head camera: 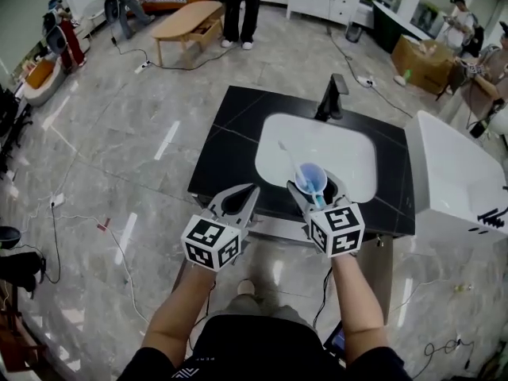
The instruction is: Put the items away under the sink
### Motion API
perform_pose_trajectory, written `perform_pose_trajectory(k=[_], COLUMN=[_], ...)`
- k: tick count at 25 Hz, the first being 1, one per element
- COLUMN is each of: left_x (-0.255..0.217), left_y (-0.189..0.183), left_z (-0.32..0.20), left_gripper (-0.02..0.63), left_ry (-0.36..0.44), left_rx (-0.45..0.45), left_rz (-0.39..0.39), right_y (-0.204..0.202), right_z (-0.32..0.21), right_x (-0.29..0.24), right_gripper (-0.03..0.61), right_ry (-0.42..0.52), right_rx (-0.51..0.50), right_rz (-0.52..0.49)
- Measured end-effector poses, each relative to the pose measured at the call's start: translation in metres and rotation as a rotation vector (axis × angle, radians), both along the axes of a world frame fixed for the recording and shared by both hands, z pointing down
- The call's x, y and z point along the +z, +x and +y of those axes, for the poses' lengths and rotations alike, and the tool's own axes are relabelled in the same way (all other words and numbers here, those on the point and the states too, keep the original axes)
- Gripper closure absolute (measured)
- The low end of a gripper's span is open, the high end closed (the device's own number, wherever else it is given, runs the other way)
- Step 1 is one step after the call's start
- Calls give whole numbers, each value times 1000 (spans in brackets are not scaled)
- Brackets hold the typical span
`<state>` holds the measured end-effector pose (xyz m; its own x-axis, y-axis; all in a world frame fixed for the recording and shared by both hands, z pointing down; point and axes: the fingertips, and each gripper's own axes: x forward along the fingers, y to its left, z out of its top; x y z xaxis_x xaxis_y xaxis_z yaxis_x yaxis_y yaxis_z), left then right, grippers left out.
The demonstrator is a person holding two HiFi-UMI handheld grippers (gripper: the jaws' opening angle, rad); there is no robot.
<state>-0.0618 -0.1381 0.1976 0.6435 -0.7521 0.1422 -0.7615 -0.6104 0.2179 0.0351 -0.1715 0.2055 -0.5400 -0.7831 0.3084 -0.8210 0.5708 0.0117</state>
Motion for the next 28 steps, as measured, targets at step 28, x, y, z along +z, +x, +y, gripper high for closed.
perform_pose_trajectory(k=[28], left_x=[69], left_y=[182], left_z=[83], left_gripper=[604], left_ry=[-64], left_rx=[212], left_rz=[-56], right_y=[147], right_z=[124], right_x=[83], right_gripper=[262], right_ry=[-114], right_rx=[46], right_rz=[-49])
